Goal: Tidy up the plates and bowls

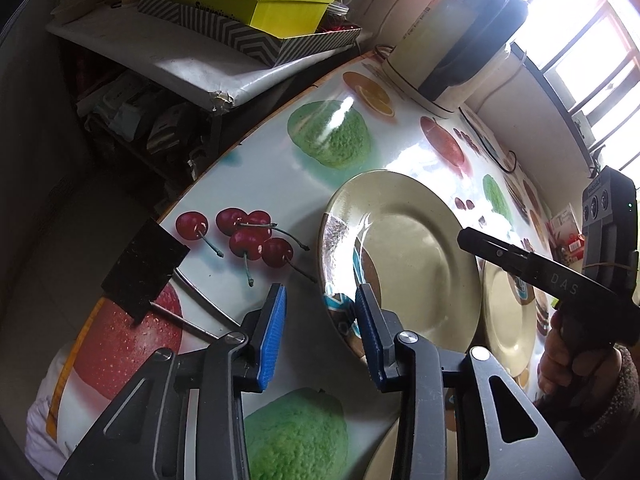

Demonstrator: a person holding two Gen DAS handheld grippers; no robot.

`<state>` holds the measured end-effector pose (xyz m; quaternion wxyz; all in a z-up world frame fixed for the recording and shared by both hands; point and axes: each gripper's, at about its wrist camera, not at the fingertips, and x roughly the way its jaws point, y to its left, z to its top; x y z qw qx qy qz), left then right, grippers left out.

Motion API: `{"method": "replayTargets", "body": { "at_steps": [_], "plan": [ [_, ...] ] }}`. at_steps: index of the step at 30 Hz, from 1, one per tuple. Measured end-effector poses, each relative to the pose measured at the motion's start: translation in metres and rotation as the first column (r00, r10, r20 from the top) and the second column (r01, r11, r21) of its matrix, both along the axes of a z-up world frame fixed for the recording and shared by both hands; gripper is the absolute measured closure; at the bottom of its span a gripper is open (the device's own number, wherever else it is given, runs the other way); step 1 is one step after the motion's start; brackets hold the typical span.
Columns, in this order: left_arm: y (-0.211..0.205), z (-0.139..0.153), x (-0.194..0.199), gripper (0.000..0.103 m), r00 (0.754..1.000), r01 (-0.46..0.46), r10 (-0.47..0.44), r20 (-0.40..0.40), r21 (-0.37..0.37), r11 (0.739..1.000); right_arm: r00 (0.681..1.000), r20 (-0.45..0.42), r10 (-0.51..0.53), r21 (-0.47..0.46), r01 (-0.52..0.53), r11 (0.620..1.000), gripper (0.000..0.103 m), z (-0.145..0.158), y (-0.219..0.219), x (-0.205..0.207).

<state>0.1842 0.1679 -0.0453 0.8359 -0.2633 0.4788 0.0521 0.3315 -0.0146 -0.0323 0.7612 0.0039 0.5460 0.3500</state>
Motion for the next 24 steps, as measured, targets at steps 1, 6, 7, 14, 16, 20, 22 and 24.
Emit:
{"method": "replayTargets", "body": {
  "at_steps": [1, 6, 7, 14, 16, 20, 22, 24],
  "plan": [
    [0.000, 0.000, 0.001, 0.068, 1.000, 0.002, -0.002, 0.000, -0.004, 1.000, 1.000, -0.004, -0.006, 0.002, 0.006, 1.000, 0.082, -0.001, -0.001, 0.001],
    [-0.002, 0.000, 0.001, 0.075, 1.000, 0.004, -0.003, 0.006, -0.005, 1.000, 0.999, -0.027, -0.022, 0.023, 0.023, 0.999, 0.088, -0.003, -0.007, 0.004],
    [-0.002, 0.001, 0.001, 0.077, 1.000, 0.003, -0.003, 0.008, -0.004, 1.000, 0.999, -0.028, -0.023, 0.023, 0.024, 0.999, 0.088, -0.004, -0.007, 0.004],
    [-0.003, 0.004, 0.003, 0.085, 1.000, -0.001, 0.001, 0.011, 0.015, 1.000, 0.999, -0.031, -0.023, 0.028, 0.024, 0.999, 0.092, -0.005, -0.008, 0.003],
    [-0.003, 0.004, 0.003, 0.085, 1.000, -0.003, 0.003, 0.011, 0.019, 1.000, 0.999, -0.029, -0.020, 0.028, 0.021, 0.999, 0.092, -0.005, -0.007, 0.003],
    [-0.003, 0.007, 0.003, 0.085, 1.000, -0.004, 0.004, 0.009, 0.041, 0.999, 0.999, -0.032, -0.021, 0.032, 0.022, 0.999, 0.092, -0.005, -0.007, 0.003],
    [-0.002, 0.008, 0.003, 0.085, 1.000, -0.009, 0.009, 0.012, 0.044, 0.999, 0.999, -0.035, -0.020, 0.034, 0.021, 0.999, 0.092, -0.006, -0.007, 0.003],
    [0.000, 0.010, 0.002, 0.085, 1.000, -0.013, 0.012, 0.015, 0.046, 0.999, 0.999, -0.042, -0.020, 0.038, 0.022, 0.999, 0.092, -0.006, -0.006, 0.003]
  ]
}}
